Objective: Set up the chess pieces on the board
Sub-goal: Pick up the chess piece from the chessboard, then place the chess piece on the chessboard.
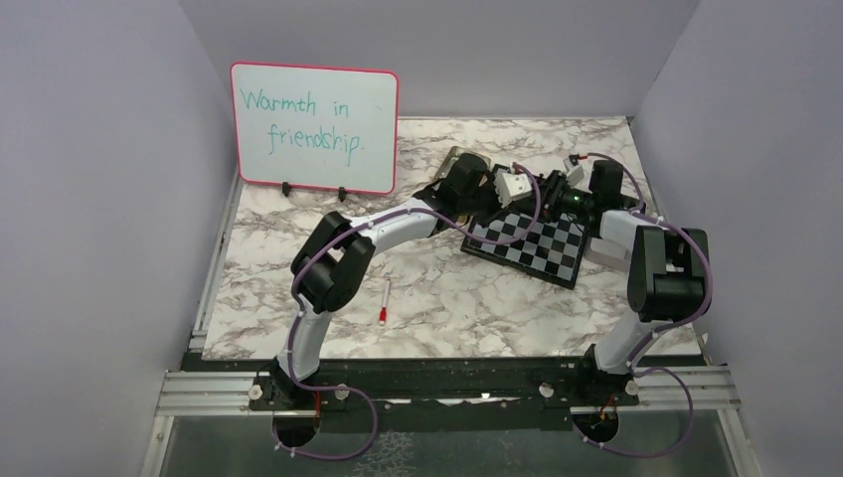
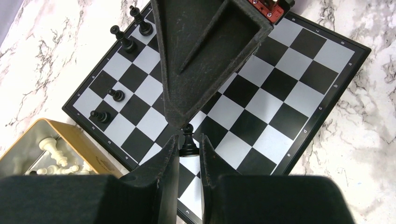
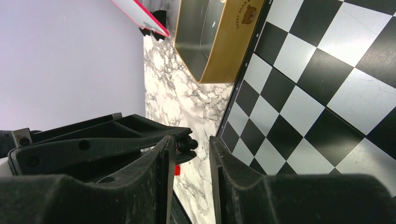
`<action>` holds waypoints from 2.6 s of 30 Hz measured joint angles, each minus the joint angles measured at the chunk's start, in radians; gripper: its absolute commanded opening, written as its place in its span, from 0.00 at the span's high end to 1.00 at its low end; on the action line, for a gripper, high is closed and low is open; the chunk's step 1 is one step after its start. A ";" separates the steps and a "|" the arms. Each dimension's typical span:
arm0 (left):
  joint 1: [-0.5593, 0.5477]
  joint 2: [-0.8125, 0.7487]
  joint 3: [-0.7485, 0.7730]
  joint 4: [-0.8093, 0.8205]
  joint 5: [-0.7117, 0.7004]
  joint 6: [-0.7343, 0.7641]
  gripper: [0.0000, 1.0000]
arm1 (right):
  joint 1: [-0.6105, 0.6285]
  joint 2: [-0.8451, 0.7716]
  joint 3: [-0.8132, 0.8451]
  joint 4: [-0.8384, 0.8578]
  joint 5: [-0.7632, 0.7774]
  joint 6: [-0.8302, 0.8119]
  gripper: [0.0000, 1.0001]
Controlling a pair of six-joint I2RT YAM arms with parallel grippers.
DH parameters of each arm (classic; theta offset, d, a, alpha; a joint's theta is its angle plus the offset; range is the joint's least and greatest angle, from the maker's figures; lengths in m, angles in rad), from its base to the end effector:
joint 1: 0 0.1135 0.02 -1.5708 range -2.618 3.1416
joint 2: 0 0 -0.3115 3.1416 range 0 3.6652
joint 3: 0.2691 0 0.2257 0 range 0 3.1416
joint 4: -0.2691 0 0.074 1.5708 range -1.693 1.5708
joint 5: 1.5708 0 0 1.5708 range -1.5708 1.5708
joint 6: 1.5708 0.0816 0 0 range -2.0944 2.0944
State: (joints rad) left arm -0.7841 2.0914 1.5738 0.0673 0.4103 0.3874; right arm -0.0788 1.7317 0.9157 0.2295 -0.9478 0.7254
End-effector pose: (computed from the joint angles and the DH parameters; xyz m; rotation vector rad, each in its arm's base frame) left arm 0.3506 -0.3957 0.2634 1.3410 1.5428 -0.6641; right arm 0.3681 0.0374 0.2363 0.2922 2.1712 1.3871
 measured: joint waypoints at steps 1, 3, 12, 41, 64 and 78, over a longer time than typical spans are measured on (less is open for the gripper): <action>-0.002 -0.001 0.000 0.000 0.000 0.000 0.97 | 0.000 0.000 0.000 0.000 -0.001 0.000 0.64; -0.004 -0.002 0.000 0.000 0.000 0.000 0.97 | 0.000 0.001 0.000 0.000 -0.005 0.000 0.65; -0.011 -0.005 0.000 0.003 -0.001 0.003 0.98 | 0.000 0.016 0.000 0.002 -0.017 0.013 0.72; -0.017 -0.010 -0.011 0.021 -0.040 0.032 0.99 | 0.006 0.038 -0.088 0.258 -0.093 0.225 0.93; -0.021 -0.092 -0.069 -0.073 -0.167 -0.087 0.01 | 0.012 -0.016 -0.007 0.081 0.177 -0.068 0.91; 0.186 -0.426 -0.195 -0.318 -0.171 -0.419 0.01 | 0.061 -0.039 0.103 -0.052 0.565 -0.435 0.91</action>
State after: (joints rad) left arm -0.5980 1.6650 1.3785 -0.2508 0.2390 -0.0319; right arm -0.0181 1.6924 1.0187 0.1772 -0.3828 0.2909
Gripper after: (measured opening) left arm 0.989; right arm 0.092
